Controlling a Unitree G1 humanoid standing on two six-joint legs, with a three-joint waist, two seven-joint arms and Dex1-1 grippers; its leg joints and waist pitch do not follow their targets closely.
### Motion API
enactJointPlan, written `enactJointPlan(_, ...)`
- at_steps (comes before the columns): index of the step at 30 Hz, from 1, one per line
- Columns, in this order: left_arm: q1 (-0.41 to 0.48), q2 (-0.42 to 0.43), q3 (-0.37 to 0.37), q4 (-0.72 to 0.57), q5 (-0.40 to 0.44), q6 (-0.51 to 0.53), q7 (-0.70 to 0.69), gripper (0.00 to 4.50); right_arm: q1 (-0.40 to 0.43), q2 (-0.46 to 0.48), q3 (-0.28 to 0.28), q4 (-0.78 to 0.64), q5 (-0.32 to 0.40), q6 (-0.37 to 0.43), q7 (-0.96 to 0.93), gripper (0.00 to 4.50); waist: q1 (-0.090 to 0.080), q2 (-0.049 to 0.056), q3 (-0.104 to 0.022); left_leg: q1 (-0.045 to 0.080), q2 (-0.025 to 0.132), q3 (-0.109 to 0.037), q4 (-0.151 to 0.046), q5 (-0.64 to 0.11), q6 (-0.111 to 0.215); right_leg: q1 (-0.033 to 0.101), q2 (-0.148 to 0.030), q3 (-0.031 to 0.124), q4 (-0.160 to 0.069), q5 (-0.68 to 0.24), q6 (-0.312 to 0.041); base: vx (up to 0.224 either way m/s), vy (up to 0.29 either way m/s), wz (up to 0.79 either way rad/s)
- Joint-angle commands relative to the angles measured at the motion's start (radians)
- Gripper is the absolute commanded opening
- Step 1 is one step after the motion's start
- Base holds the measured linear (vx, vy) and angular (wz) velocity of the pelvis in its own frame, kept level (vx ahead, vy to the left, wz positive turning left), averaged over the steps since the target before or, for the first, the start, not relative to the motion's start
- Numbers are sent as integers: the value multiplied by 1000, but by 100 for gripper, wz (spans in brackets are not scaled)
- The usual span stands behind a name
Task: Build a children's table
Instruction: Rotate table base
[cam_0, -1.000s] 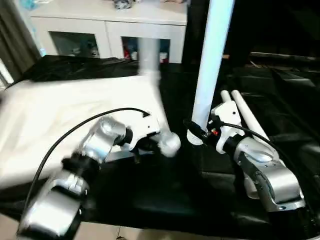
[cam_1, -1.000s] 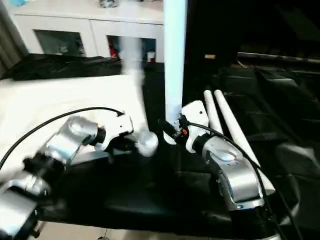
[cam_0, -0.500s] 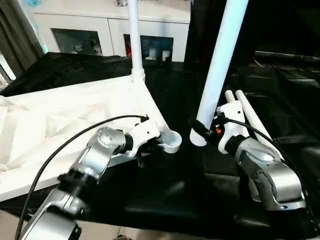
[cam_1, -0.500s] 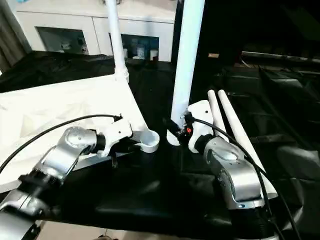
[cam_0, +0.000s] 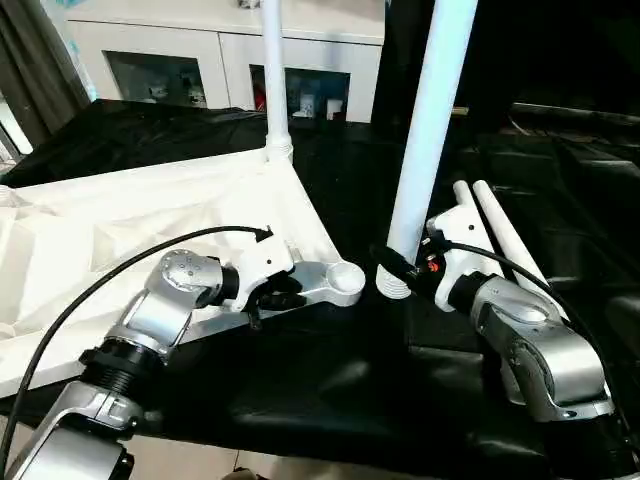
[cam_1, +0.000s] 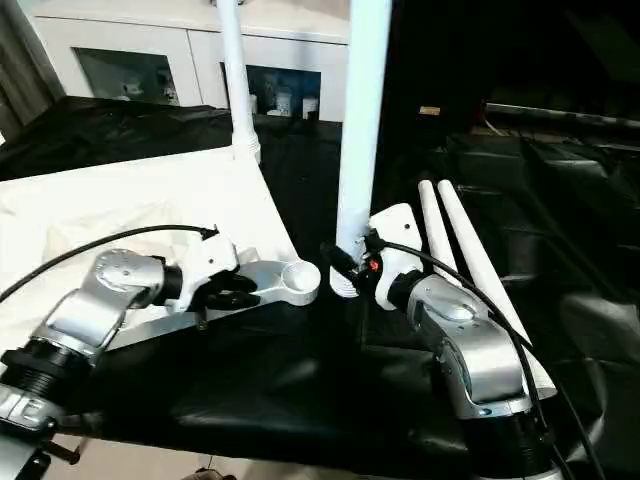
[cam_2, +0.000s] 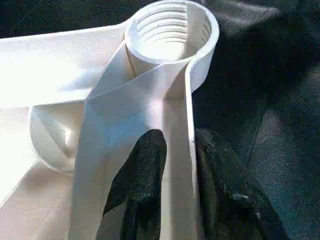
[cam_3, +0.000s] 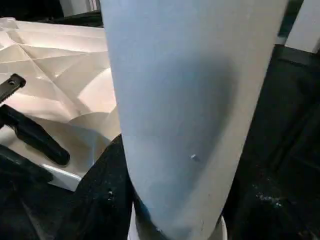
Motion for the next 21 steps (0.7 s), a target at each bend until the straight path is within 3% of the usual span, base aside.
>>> enactJointPlan(1,4,15,19,-2,-18,-2,-8,116,-13,-9,-2,-29,6,-9,8,191,1,-8,-67,25,42,-11,-75,-178,7,37,-38,22,-61,-114,-203,0,0,0)
enactJointPlan(9,29,50,15,-12,-27,-2,-40,63,-17,-9,-1,-26,4,-9,12,191,0,-6,-67,27,43,-11,-75,-186,3,35,-38,23,-61,-128,-201,0,0,0)
enactJointPlan(10,34,56,12,-18,-29,1,-46,39,-17,-9,0,-26,4,-10,13,191,-1,-8,-67,27,43,-11,-76,-188,3,35,-38,23,-61,-131,-200,0,0,0)
enactJointPlan(13,49,67,4,-29,-32,5,-51,39,-21,-8,1,-21,2,-11,15,191,0,-7,-67,28,43,-12,-76,-185,1,35,-38,23,-60,-129,-199,0,0,0)
enactJointPlan(15,51,68,2,-27,-32,5,-45,8,-23,-7,2,-18,3,-12,15,191,-1,-7,-67,27,43,-11,-76,-187,-1,35,-37,22,-60,-127,-200,0,0,0)
enactJointPlan(16,51,66,4,-26,-34,6,-38,1,-27,-5,1,-16,4,-11,14,191,0,-12,-67,26,43,-11,-75,-181,2,36,-39,22,-58,-124,-200,0,0,0)
enactJointPlan(21,47,45,20,-28,-51,-22,-20,0,-49,13,0,-1,27,-8,34,191,0,-14,-66,27,43,-10,-74,-190,5,34,-40,24,-62,-157,-194,0,0,0)
